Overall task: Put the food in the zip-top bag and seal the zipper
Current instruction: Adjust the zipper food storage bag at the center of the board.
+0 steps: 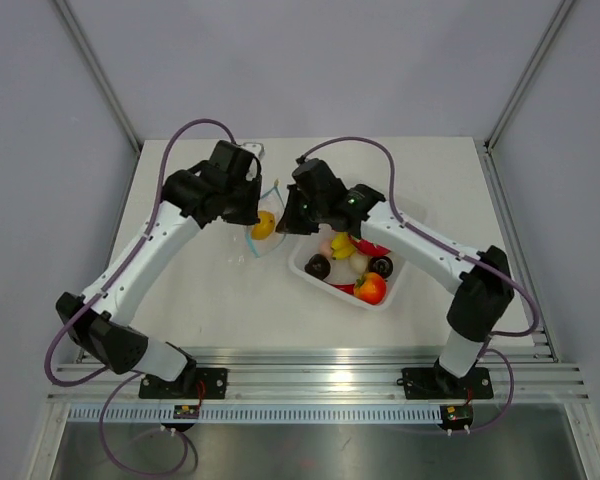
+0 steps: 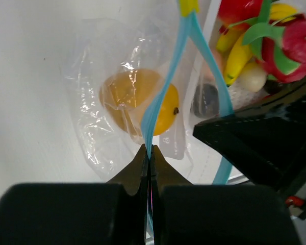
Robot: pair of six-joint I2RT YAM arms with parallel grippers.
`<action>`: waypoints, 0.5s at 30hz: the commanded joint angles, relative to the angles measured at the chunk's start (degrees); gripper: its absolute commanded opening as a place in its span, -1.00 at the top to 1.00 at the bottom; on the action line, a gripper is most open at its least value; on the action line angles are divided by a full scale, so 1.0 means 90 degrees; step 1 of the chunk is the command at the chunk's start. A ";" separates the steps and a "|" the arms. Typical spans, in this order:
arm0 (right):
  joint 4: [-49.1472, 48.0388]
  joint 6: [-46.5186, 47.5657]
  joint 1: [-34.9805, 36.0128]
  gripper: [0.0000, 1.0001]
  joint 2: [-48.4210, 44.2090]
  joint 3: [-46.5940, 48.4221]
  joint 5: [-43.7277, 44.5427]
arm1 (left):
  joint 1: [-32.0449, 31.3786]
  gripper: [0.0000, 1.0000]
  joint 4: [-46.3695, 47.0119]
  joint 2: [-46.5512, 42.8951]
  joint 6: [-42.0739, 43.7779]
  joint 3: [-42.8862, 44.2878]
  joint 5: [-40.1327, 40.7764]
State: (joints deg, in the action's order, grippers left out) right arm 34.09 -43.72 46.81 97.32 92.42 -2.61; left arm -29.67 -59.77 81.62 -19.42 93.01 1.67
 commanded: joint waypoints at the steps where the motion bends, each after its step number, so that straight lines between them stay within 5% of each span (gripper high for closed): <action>1: 0.0099 0.0054 0.0082 1.00 0.0601 0.0297 0.0046 | -0.0248 1.00 -0.0440 0.0442 0.0097 -0.0217 0.1230; 6: 0.0412 0.0054 0.0063 1.00 0.0867 0.0512 0.0173 | -0.0297 1.00 -0.0302 0.0276 0.0058 -0.0024 0.1065; 15: -0.0202 -0.0200 0.0063 1.00 -0.0246 0.0133 0.0251 | -0.0034 1.00 0.0224 -0.0056 -0.0010 0.0106 -0.0479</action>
State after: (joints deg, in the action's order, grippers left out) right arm 36.64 -44.62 47.40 101.36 93.41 -2.24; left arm -31.18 -62.13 83.13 -19.33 94.11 2.17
